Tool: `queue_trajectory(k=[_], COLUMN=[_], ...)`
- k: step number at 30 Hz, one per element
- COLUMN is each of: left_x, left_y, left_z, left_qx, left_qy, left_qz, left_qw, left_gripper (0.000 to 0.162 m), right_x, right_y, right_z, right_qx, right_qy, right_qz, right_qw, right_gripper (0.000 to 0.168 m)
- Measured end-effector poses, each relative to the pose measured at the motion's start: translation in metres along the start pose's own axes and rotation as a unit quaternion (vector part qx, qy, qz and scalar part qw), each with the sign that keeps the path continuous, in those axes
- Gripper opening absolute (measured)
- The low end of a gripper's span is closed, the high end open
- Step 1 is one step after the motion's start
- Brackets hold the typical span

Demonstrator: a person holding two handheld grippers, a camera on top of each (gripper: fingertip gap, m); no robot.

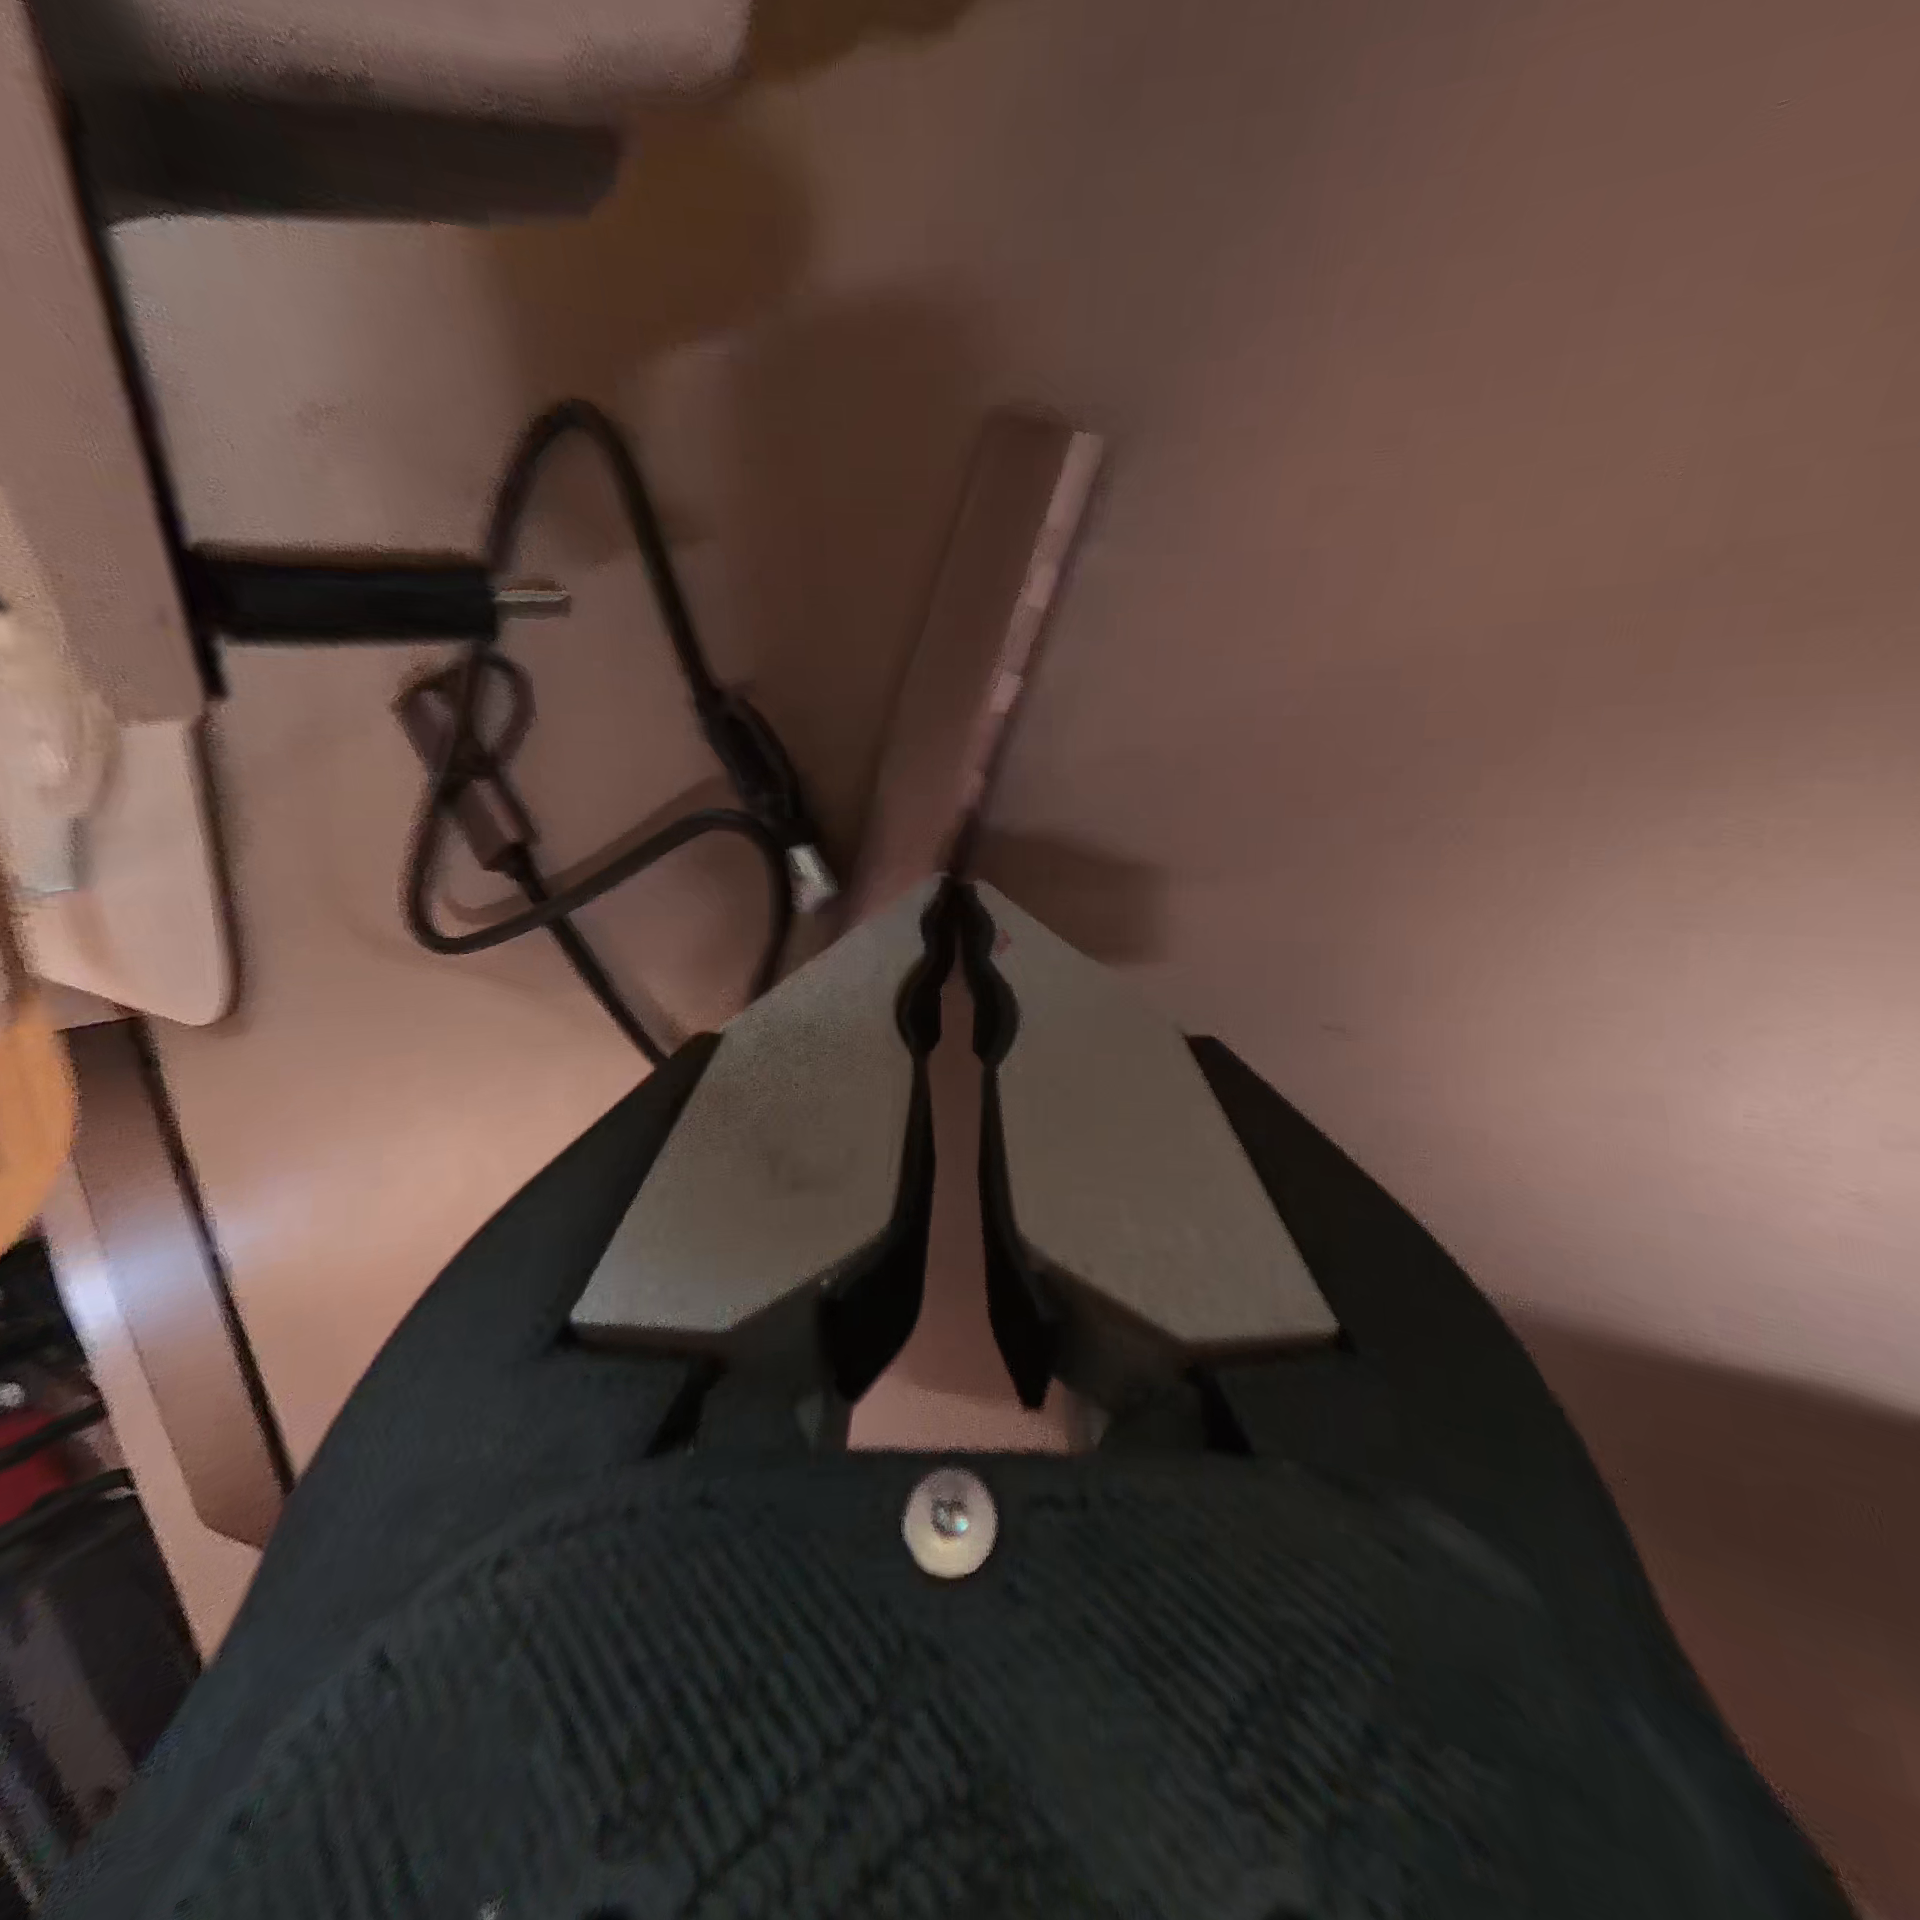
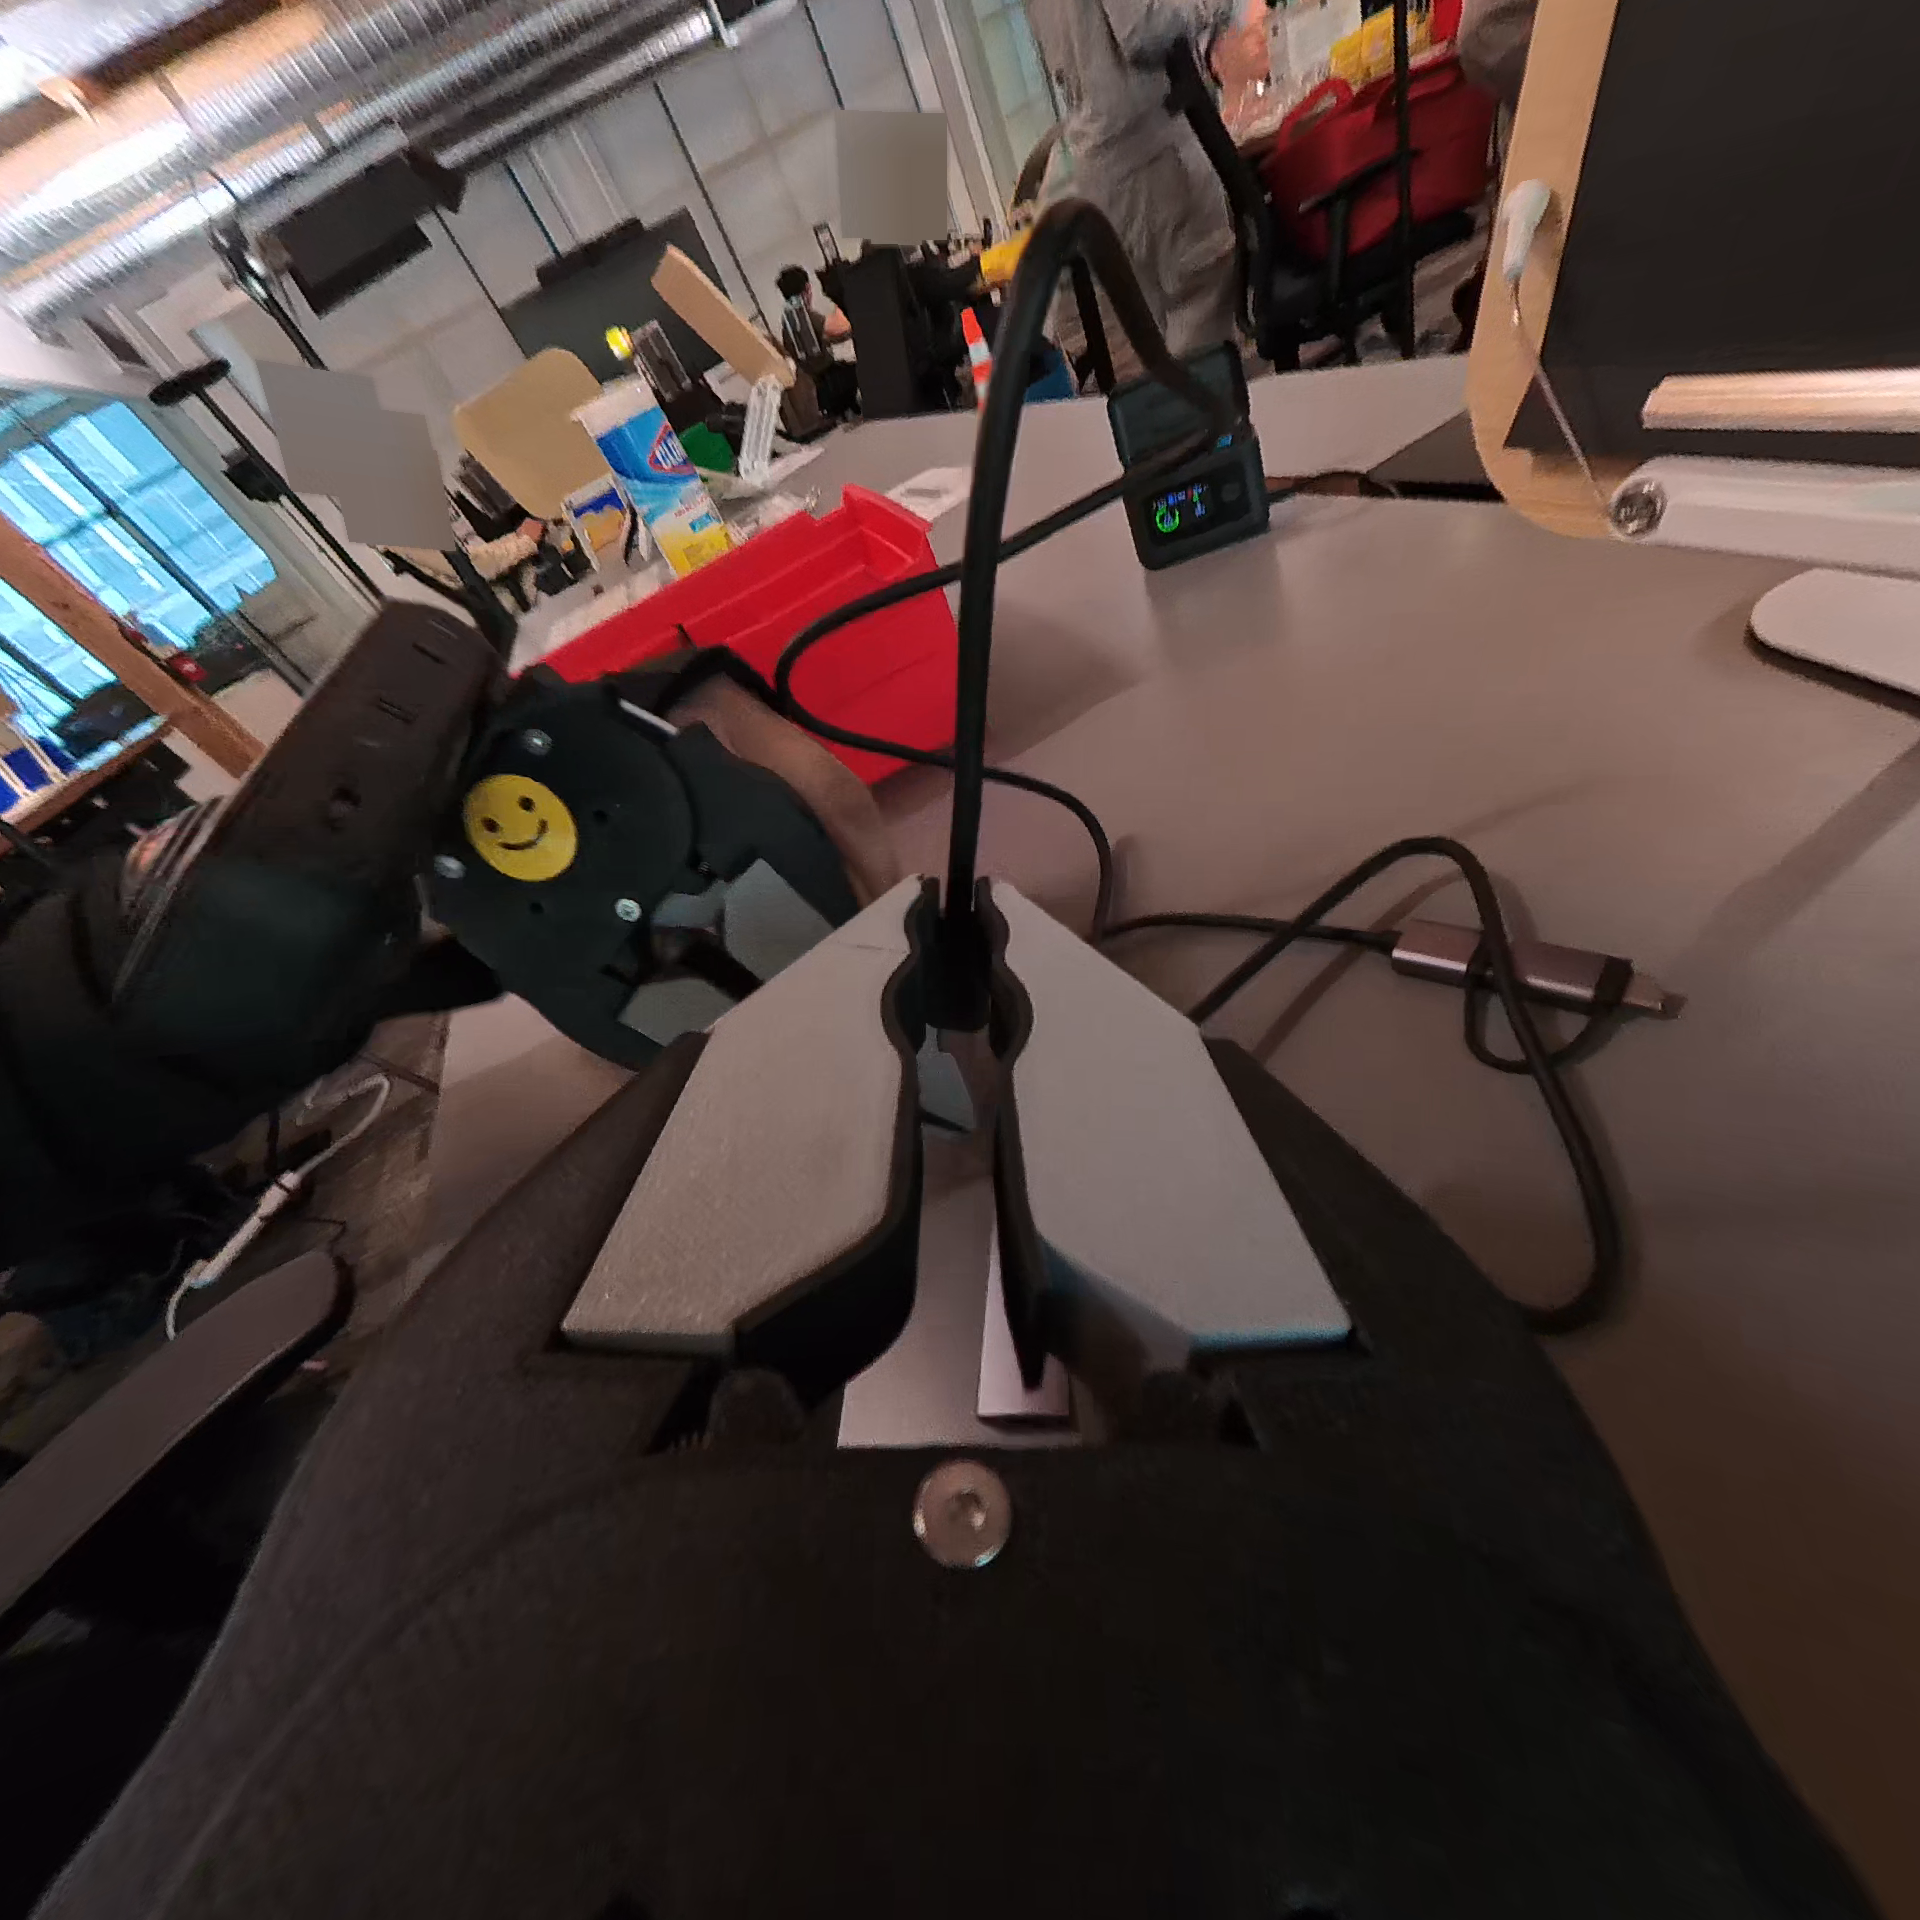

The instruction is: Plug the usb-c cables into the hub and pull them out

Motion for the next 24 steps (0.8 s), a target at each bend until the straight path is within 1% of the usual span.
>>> queue_trajectory(k=[1,4,5,7,10,11,12,14,15,16,18,19,20,22,23,24], left_x=[0.005,0.008,0.007,0.008,0.006,0.005,0.005,0.004,0.004,0.003,0.0,-0.002,-0.006,-0.013,-0.015,-0.016], left_y=[-0.003,-0.015,-0.019,-0.023,-0.023,-0.023,-0.022,-0.02,-0.018,-0.017,-0.015,-0.017,-0.02,-0.029,-0.031,-0.031], left_z=[-0.001,0.004,0.006,0.012,0.018,0.019,0.02,0.02,0.021,0.022,0.023,0.022,0.02,0.019,0.022,0.027], left_qx=[-0.028,-0.063,-0.071,-0.057,-0.007,0.011,0.032,0.081,0.109,0.143,0.204,0.224,0.24,0.238,0.238,0.252], left_qy=[-0.021,-0.009,0.002,0.015,0.055,0.067,0.073,0.082,0.087,0.094,0.107,0.118,0.137,0.169,0.179,0.188], left_qz=[0.008,0.007,0.013,0.039,0.076,0.089,0.106,0.148,0.171,0.195,0.245,0.265,0.284,0.313,0.32,0.321], left_qw=[0.999,0.998,0.997,0.998,0.996,0.994,0.991,0.982,0.975,0.966,0.942,0.93,0.918,0.904,0.899,0.893], left_gripper=[0.0,0.0,0.0,0.0,0.0,0.0,0.0,0.0,0.0,0.0,0.003,0.005,0.007,0.011,0.016,0.016], right_x=[0.002,0.01,0.014,0.02,0.033,0.036,0.037,0.037,0.038,0.037,0.033,0.029,0.024,0.007,-0.001,-0.008], right_y=[-0.004,-0.021,-0.024,-0.029,-0.037,-0.039,-0.04,-0.037,-0.034,-0.029,-0.016,-0.009,-0.006,-0.013,-0.021,-0.03], right_z=[-0.002,-0.01,-0.011,-0.011,-0.009,-0.009,-0.009,-0.006,-0.003,0.001,0.01,0.014,0.015,0.01,0.005,0.001], right_qx=[-0.017,-0.087,-0.104,-0.126,-0.167,-0.178,-0.182,-0.179,-0.175,-0.166,-0.127,-0.107,-0.095,-0.113,-0.137,-0.166], right_qy=[-0.007,-0.052,-0.076,-0.122,-0.188,-0.201,-0.206,-0.214,-0.223,-0.231,-0.25,-0.257,-0.247,-0.183,-0.147,-0.117], right_qz=[0.003,0.028,0.046,0.084,0.114,0.115,0.114,0.114,0.115,0.118,0.142,0.159,0.178,0.202,0.207,0.217], right_qw=[1.0,0.994,0.991,0.981,0.961,0.957,0.955,0.954,0.952,0.951,0.949,0.947,0.948,0.956,0.957,0.955], right_gripper=[0.003,0.003,0.004,0.003,0.004,0.007,0.018,0.034,0.047,0.056,0.061,0.059,0.054,0.04,0.042,0.045])
Point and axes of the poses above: each gripper's, where its closed fingertips meet, z back along the fingers, y out of its top, x = y × z across the jaws, the point moved 6 cm from there along z, back along the fingers, and after that the axes turned 5 degrees about -y, right-handed, at the moved point
